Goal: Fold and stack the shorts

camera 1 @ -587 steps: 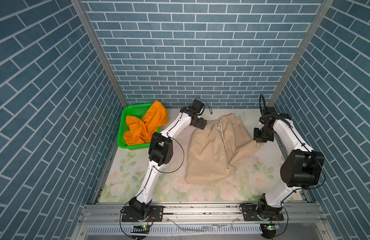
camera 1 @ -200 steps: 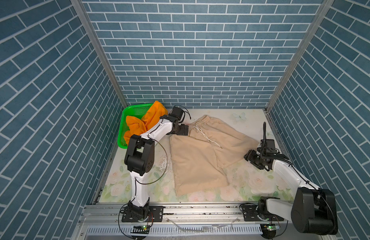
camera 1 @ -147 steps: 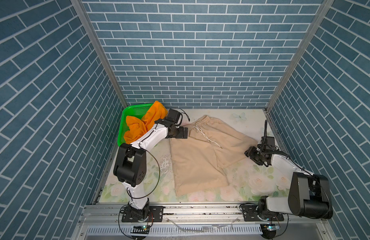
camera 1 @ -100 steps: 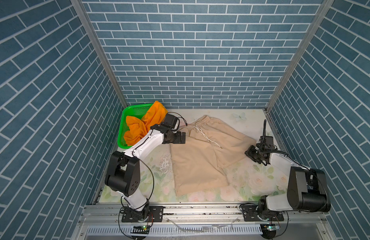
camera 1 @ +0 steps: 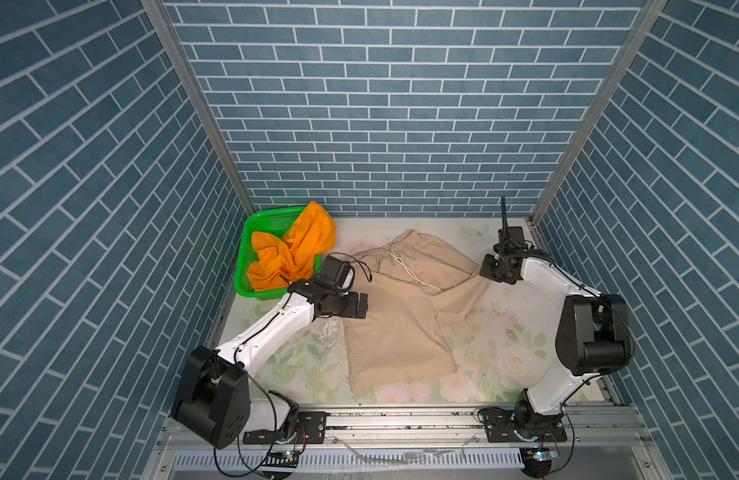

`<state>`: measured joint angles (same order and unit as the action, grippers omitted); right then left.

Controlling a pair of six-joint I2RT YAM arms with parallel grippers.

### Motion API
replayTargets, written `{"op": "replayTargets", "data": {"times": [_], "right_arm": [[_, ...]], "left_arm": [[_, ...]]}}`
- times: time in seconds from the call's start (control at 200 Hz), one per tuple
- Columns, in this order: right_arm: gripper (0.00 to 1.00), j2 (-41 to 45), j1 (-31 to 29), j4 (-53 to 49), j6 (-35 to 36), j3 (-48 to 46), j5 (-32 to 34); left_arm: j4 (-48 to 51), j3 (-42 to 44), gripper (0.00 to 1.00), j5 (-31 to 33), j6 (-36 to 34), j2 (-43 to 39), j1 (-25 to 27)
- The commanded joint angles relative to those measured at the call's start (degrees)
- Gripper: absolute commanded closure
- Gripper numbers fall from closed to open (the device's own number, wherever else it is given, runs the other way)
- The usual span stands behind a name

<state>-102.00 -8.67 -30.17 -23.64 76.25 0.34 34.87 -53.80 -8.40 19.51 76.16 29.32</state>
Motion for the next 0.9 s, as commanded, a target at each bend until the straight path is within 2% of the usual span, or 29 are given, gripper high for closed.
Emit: {"op": "replayTargets", "data": {"times": [0.0,0.14,0.215,0.275,0.38,0.47,0.55,0.67,0.81,0.895], "right_arm": [[1.00,-9.8,-2.9,-14.5,4.9,10.2,3.5],[1.00,-22.3,-5.0,-23.7,7.5,24.4,0.0],[0.99,-25.7,-6.1,-23.0,8.1,27.7,-2.5],[0.83,-25.8,-6.5,-20.0,8.1,28.5,-5.0],[0.55,-24.0,-6.5,-11.9,7.4,27.6,-14.2],[0.45,-19.6,-6.5,-7.5,8.3,27.7,-17.9],[0.38,-16.1,-6.3,-5.4,9.5,26.9,-18.1],[0.36,-9.3,-5.3,-6.1,11.1,23.2,-15.0],[0.35,3.9,-5.1,-9.1,9.9,7.8,-6.7],[0.38,12.6,-5.7,-11.7,7.0,-3.6,-2.9]], "left_arm": [[-0.1,2.7,0.00,-0.2,-0.4,-2.1,4.5],[-0.2,4.3,0.00,-2.0,0.2,-2.2,6.5],[0.1,4.0,0.00,-1.1,-0.7,-2.0,8.6],[-0.1,3.5,0.00,-0.8,-1.7,-1.7,10.6],[-2.0,3.5,0.00,-1.9,-2.0,-1.1,12.9],[-3.5,4.0,0.00,-2.6,-1.4,0.2,13.0],[-3.2,3.7,0.00,-2.2,-1.7,1.5,13.1],[-4.0,4.0,0.00,-2.6,-1.7,1.9,13.2],[-4.2,4.2,0.00,-2.5,-1.4,1.5,13.2],[-3.6,3.5,0.00,-3.1,-1.5,1.5,13.5]]}}
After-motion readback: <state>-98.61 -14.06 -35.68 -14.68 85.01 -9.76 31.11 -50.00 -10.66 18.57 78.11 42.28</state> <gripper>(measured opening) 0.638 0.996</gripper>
